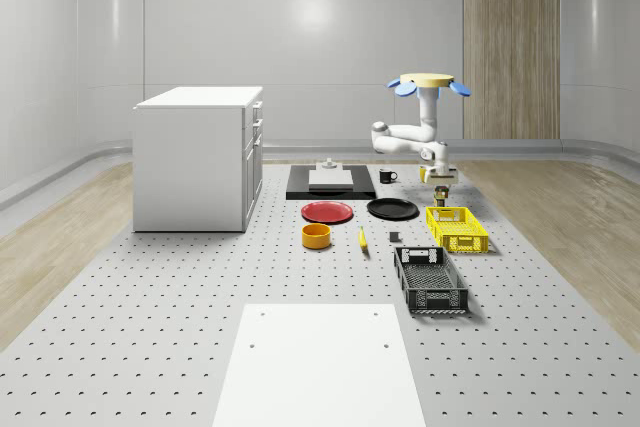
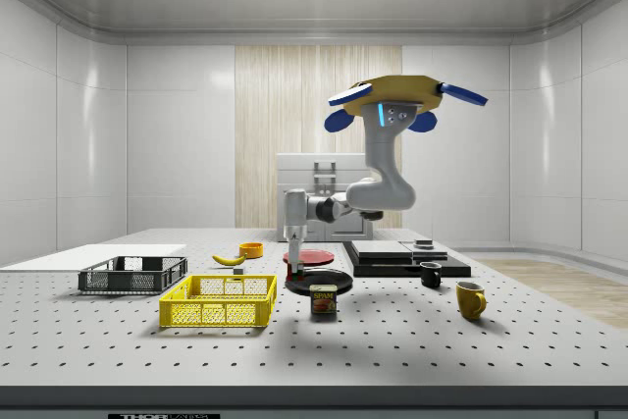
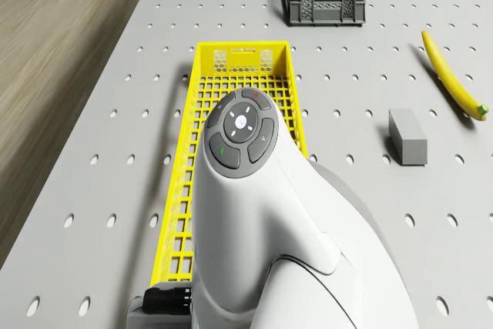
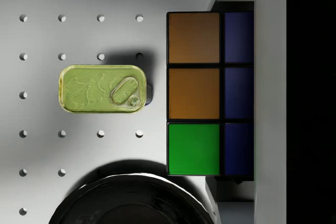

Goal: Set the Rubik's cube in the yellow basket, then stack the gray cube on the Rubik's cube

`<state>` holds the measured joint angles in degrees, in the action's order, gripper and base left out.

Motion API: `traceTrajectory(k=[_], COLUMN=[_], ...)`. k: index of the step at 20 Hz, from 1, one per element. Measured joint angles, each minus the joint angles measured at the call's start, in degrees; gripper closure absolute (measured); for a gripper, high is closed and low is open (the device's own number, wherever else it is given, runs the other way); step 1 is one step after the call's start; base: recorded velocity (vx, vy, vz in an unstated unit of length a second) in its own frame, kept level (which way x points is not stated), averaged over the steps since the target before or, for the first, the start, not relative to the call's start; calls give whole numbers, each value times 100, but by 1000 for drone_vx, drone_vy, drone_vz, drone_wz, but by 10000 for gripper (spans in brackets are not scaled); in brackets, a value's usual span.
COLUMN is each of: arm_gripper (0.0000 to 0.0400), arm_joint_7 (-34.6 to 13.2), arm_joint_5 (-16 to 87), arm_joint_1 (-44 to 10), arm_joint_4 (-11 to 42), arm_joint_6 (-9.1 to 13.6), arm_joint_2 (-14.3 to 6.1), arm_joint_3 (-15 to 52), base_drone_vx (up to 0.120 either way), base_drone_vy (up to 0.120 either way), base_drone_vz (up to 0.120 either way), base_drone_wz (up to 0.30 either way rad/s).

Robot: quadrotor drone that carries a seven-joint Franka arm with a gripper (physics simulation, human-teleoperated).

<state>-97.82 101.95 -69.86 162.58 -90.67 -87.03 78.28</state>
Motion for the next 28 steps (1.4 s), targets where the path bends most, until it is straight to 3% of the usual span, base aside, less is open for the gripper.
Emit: traceTrajectory(k=[28], arm_gripper=[75], arm_joint_7=[-25], arm_joint_5=[-61], arm_joint_1=[-33], arm_joint_4=[-6], arm_joint_6=[-141], arm_joint_2=[-151], arm_joint_3=[17], base_drone_vx=[120], base_drone_vy=[0], base_drone_vz=[-6], base_drone_wz=[0])
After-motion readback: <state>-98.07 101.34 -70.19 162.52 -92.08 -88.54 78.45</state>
